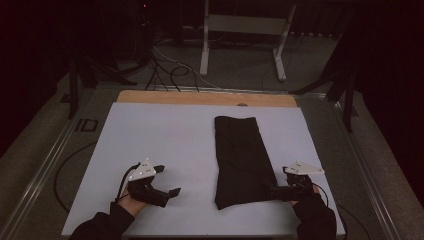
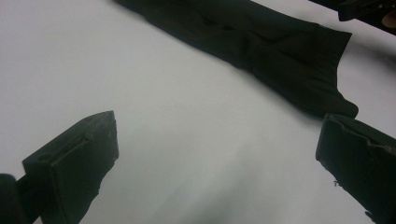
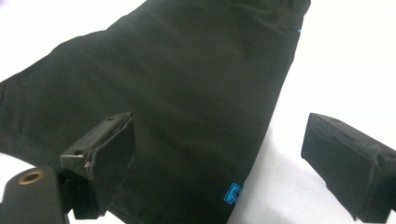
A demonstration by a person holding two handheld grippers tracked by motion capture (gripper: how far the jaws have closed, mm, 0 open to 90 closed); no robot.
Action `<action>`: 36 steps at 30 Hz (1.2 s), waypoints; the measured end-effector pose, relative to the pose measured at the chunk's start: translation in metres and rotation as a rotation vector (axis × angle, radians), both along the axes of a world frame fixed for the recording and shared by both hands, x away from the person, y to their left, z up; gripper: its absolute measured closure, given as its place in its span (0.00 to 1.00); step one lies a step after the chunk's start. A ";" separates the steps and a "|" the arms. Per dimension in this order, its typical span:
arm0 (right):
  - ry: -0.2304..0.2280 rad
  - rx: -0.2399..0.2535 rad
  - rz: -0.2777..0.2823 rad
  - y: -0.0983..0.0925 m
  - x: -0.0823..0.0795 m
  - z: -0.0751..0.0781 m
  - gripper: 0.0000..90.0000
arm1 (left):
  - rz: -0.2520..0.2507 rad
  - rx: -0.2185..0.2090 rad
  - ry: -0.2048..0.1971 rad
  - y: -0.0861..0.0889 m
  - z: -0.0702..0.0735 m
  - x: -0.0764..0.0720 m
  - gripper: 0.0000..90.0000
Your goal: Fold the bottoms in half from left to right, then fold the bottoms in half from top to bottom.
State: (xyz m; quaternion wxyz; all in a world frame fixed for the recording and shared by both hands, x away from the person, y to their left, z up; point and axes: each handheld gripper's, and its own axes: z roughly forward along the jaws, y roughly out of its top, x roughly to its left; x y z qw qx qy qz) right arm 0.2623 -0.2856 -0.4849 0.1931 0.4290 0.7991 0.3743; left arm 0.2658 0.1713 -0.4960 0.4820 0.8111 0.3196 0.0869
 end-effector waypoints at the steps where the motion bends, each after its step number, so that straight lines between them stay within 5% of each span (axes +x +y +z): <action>1: -0.006 -0.010 0.002 0.001 -0.001 0.000 0.11 | -0.001 0.000 -0.001 0.000 0.000 0.000 0.00; 13: -0.049 -0.040 0.036 0.007 -0.002 0.001 0.11 | -0.001 -0.001 0.004 0.001 0.001 -0.001 0.00; 21: -0.059 -0.048 0.076 0.013 -0.007 0.008 0.11 | -0.054 -0.002 0.010 -0.007 0.013 -0.003 0.00; 36: -0.113 -0.022 0.089 0.015 -0.002 0.049 0.11 | -0.151 0.002 0.018 -0.033 0.042 0.002 0.00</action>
